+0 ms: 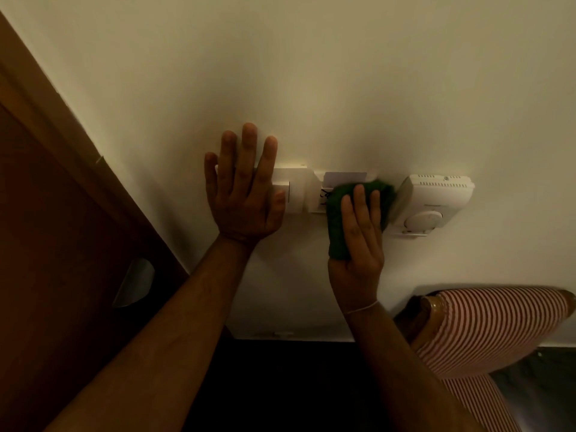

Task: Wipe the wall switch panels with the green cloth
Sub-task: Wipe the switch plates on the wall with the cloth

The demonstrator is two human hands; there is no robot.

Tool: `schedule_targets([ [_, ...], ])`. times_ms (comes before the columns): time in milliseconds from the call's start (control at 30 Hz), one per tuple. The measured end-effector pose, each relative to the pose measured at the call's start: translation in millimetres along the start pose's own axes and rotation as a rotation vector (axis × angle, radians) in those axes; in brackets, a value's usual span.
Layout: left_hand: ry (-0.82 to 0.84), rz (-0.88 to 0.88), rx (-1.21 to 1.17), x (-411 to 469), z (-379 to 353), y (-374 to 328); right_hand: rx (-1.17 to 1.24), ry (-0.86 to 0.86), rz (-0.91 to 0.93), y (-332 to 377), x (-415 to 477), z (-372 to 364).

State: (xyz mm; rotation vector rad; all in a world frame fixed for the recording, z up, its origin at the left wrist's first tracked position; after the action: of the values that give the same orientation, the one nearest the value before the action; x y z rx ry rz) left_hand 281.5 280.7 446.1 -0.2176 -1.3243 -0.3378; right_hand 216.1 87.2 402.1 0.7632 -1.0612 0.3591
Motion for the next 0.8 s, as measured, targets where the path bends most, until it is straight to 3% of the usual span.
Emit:
schedule_targets([
  [267,0.014,-0.001,0.021,1,1,0,-0.055,0.126,-0.013,-13,-32,-4],
  [533,0.006,0.019,0.023,0,0,1,-0.005,-0.003,0.017,4,2,-8],
  [800,-0.001,-0.008,0.039,-4,-3,3,-0.11,0.129,0.045,1,-27,-13],
])
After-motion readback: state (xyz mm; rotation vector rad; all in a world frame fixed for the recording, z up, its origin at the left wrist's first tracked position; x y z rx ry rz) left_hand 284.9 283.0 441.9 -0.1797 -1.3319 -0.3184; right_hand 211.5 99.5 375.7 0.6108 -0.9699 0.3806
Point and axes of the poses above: each hand's wrist, its own x-axis towards the middle knuckle, its own z-axis out of the back of the hand, y = z × x, the point moved 4 cm from there along x, towards the middle knuckle, and after that the axes turned 1 degree about -z, right-handed, at the moved point
